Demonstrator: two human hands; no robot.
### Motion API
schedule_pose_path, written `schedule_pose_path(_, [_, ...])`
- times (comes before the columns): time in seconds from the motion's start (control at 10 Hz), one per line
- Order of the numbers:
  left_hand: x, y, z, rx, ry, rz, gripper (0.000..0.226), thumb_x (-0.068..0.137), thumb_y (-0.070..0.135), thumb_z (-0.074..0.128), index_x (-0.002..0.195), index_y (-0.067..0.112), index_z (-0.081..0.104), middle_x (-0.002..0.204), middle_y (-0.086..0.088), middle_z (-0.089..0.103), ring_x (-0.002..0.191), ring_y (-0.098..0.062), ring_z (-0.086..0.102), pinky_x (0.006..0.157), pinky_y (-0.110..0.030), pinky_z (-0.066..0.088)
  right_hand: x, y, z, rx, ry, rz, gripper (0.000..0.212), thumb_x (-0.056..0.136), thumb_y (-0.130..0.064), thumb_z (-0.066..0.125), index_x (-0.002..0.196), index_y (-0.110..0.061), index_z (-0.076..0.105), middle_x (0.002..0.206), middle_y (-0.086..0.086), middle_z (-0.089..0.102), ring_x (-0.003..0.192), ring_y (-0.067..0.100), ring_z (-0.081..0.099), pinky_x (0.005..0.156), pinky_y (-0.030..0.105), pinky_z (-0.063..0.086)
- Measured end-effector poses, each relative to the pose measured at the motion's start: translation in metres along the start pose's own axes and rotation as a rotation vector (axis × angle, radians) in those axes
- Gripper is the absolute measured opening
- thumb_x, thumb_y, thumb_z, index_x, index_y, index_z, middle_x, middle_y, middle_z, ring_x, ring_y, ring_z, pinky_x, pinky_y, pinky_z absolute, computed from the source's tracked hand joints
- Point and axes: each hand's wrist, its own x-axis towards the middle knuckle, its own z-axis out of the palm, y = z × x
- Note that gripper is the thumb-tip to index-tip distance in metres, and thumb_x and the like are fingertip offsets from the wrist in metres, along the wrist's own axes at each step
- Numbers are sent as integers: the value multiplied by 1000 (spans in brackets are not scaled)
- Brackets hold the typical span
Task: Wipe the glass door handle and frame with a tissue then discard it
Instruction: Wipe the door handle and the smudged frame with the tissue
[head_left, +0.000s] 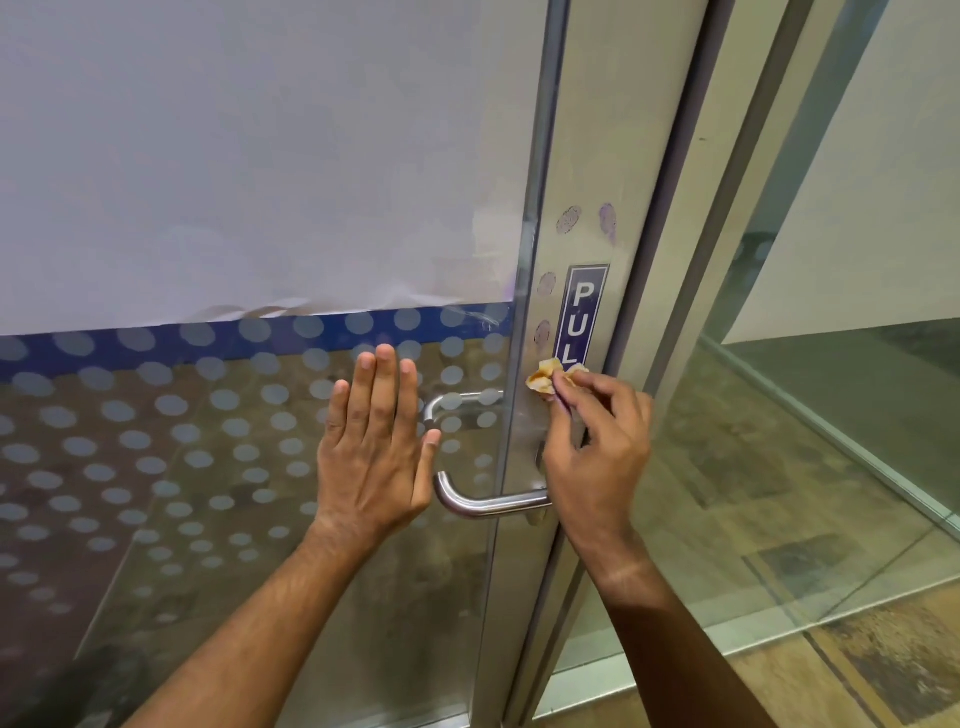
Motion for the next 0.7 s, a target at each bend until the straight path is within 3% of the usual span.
schedule_pose_path(0.1, [0, 0, 1, 5, 16, 6, 85, 93, 39, 39, 155, 4, -8, 163, -12, -22, 152, -25, -15, 124, -40, -9, 2, 0, 8, 30, -55, -77, 31, 81, 2, 74, 112, -4, 71, 98, 12, 67, 96, 24, 64, 87, 33, 57])
schedule_pose_path(0.3, [0, 1, 5, 18, 44, 8, 86, 91, 38, 41, 155, 3, -5, 164, -13, -18, 153, -26, -13, 124, -41, -9, 4, 5, 11, -84, -72, -249, 36, 77, 10, 74, 110, -2, 72, 86, 13, 69, 84, 23, 63, 76, 31, 56])
schedule_pose_path(0.5, [0, 1, 5, 26, 60, 12, 86, 91, 38, 41, 155, 2, -4, 164, -14, -17, 153, -27, -12, 124, -41, -8, 3, 16, 3, -168, -211, -390, 35, 78, 7, 73, 113, 0, 71, 93, 14, 69, 86, 28, 64, 77, 36, 56])
schedule_pose_path(0.7, [-1, 1, 5, 32, 48, 11, 87, 91, 39, 42, 156, 3, -4, 164, -14, -17, 153, -27, -12, 124, -41, -7, -8, 27, 0, -147, -313, -327, 36, 79, 0, 75, 114, -5, 71, 96, 10, 69, 89, 24, 64, 78, 37, 58])
